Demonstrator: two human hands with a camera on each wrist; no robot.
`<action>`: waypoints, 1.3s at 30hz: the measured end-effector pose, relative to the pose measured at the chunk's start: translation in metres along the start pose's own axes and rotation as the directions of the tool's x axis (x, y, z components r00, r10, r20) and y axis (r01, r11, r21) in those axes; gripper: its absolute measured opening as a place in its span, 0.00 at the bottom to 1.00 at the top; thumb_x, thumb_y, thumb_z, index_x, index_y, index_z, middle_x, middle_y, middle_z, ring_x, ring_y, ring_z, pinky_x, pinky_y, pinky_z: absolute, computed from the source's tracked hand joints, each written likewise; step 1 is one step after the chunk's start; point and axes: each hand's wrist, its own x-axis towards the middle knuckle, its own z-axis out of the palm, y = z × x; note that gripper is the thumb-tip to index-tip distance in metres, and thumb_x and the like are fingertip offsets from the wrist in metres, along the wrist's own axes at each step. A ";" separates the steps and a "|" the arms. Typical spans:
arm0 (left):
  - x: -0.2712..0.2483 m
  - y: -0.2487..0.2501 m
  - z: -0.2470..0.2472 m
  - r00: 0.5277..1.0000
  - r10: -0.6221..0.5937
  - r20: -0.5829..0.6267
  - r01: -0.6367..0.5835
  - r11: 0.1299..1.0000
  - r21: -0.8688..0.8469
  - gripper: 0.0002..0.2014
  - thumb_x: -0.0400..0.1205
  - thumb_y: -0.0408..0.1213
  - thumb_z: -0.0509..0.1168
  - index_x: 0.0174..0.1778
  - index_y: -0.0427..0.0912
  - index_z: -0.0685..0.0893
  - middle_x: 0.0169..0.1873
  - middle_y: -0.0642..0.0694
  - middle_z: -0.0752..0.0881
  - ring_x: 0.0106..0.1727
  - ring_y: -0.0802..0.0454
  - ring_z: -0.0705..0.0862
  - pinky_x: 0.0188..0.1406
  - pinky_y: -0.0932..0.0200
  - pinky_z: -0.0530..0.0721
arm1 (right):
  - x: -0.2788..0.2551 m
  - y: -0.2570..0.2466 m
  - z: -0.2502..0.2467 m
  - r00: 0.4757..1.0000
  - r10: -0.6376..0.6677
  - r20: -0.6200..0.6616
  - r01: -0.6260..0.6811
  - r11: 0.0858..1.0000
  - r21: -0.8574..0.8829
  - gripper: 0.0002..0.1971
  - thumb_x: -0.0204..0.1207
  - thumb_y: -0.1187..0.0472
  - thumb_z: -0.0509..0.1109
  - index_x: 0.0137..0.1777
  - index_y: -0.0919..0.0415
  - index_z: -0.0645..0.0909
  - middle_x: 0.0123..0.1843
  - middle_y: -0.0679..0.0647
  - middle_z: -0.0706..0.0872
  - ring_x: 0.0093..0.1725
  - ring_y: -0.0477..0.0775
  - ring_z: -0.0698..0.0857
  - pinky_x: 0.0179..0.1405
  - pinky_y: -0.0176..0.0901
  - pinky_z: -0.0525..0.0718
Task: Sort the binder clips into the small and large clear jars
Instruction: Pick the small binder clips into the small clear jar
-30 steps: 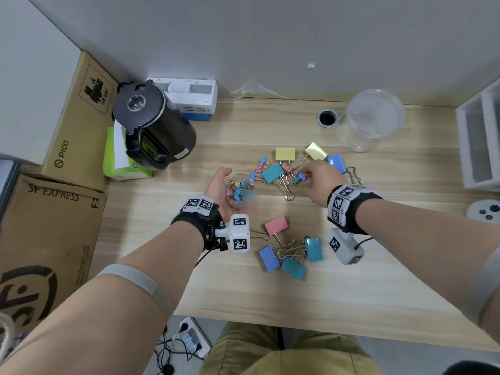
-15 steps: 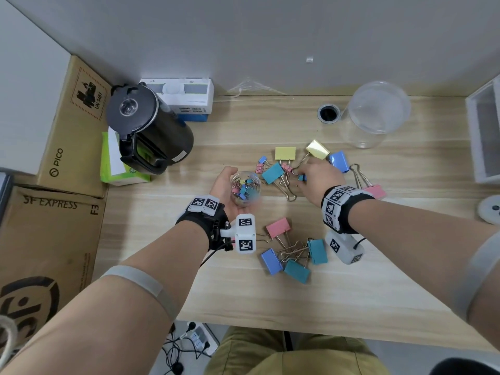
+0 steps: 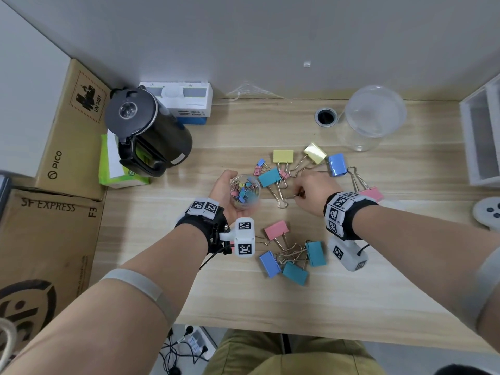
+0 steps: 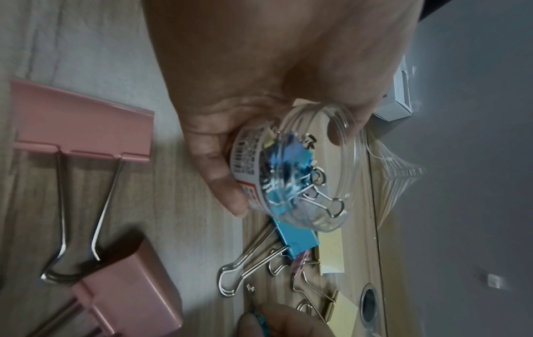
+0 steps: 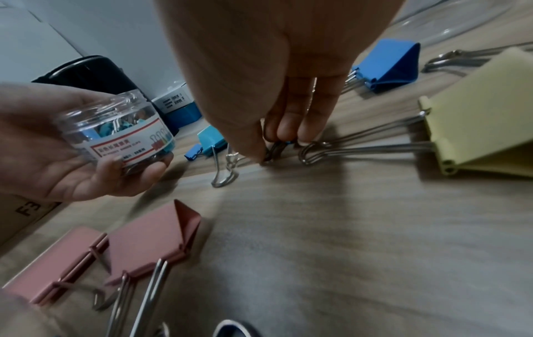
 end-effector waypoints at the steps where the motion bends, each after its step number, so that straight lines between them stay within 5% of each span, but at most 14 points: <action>1: 0.000 0.000 0.000 1.000 0.000 0.004 0.000 1.000 -0.001 0.27 0.85 0.56 0.57 0.56 0.32 0.85 0.48 0.32 0.87 0.46 0.38 0.87 0.44 0.50 0.86 | -0.002 0.001 0.000 1.000 -0.002 -0.015 0.002 1.000 -0.004 0.04 0.73 0.60 0.70 0.45 0.54 0.86 0.49 0.48 0.81 0.49 0.54 0.82 0.44 0.44 0.81; 5: -0.001 0.000 0.000 1.000 0.004 0.018 -0.004 1.000 -0.007 0.27 0.85 0.56 0.57 0.55 0.32 0.85 0.48 0.32 0.87 0.45 0.38 0.86 0.47 0.50 0.86 | -0.004 0.009 0.000 0.995 0.017 -0.096 -0.018 1.000 -0.005 0.03 0.72 0.61 0.72 0.43 0.56 0.86 0.52 0.49 0.78 0.52 0.54 0.78 0.45 0.48 0.81; 11: -0.002 -0.003 -0.001 1.000 0.010 0.009 -0.010 1.000 0.016 0.27 0.85 0.56 0.57 0.55 0.32 0.85 0.47 0.32 0.88 0.44 0.38 0.87 0.38 0.53 0.88 | -0.004 0.003 0.003 0.999 0.041 -0.003 -0.041 0.995 -0.096 0.04 0.74 0.66 0.66 0.44 0.57 0.81 0.45 0.53 0.83 0.46 0.59 0.82 0.42 0.48 0.82; 19: -0.005 -0.006 -0.004 1.000 0.015 0.014 -0.015 1.000 0.018 0.27 0.86 0.55 0.56 0.54 0.32 0.85 0.46 0.32 0.88 0.45 0.38 0.87 0.36 0.54 0.88 | -0.005 0.001 0.010 0.996 0.070 -0.048 -0.070 0.998 0.007 0.08 0.71 0.73 0.68 0.44 0.61 0.83 0.44 0.53 0.77 0.47 0.60 0.80 0.45 0.45 0.78; 23: -0.008 -0.008 -0.004 1.000 0.013 0.014 -0.013 1.000 0.011 0.27 0.85 0.55 0.57 0.55 0.32 0.85 0.46 0.33 0.88 0.45 0.38 0.87 0.31 0.57 0.89 | -0.006 -0.005 0.008 0.994 0.105 0.029 -0.106 0.994 0.035 0.10 0.71 0.73 0.67 0.39 0.56 0.81 0.46 0.53 0.79 0.49 0.59 0.82 0.48 0.45 0.81; 29: -0.011 -0.013 -0.003 1.000 0.014 0.011 -0.014 1.000 0.007 0.25 0.86 0.55 0.57 0.54 0.33 0.85 0.46 0.33 0.87 0.45 0.38 0.87 0.38 0.52 0.87 | -0.005 -0.020 -0.012 0.986 0.158 -0.053 -0.142 0.962 0.233 0.07 0.70 0.68 0.73 0.36 0.55 0.82 0.40 0.51 0.85 0.41 0.52 0.83 0.42 0.43 0.82; 36: -0.013 -0.016 -0.004 1.000 0.010 0.013 -0.010 1.000 0.002 0.25 0.86 0.55 0.57 0.53 0.34 0.85 0.47 0.33 0.87 0.45 0.37 0.86 0.45 0.49 0.85 | -0.009 -0.014 -0.009 0.984 0.176 -0.017 -0.170 0.965 0.198 0.09 0.72 0.65 0.71 0.38 0.49 0.79 0.39 0.46 0.82 0.42 0.53 0.83 0.39 0.41 0.80; 39: -0.011 -0.016 -0.007 1.000 0.005 0.001 -0.005 1.000 -0.003 0.26 0.85 0.55 0.58 0.57 0.33 0.85 0.48 0.33 0.87 0.46 0.37 0.87 0.44 0.49 0.86 | -0.012 -0.014 0.000 0.995 0.095 -0.035 -0.086 0.977 0.195 0.10 0.70 0.65 0.73 0.36 0.49 0.79 0.39 0.47 0.81 0.42 0.53 0.82 0.38 0.42 0.79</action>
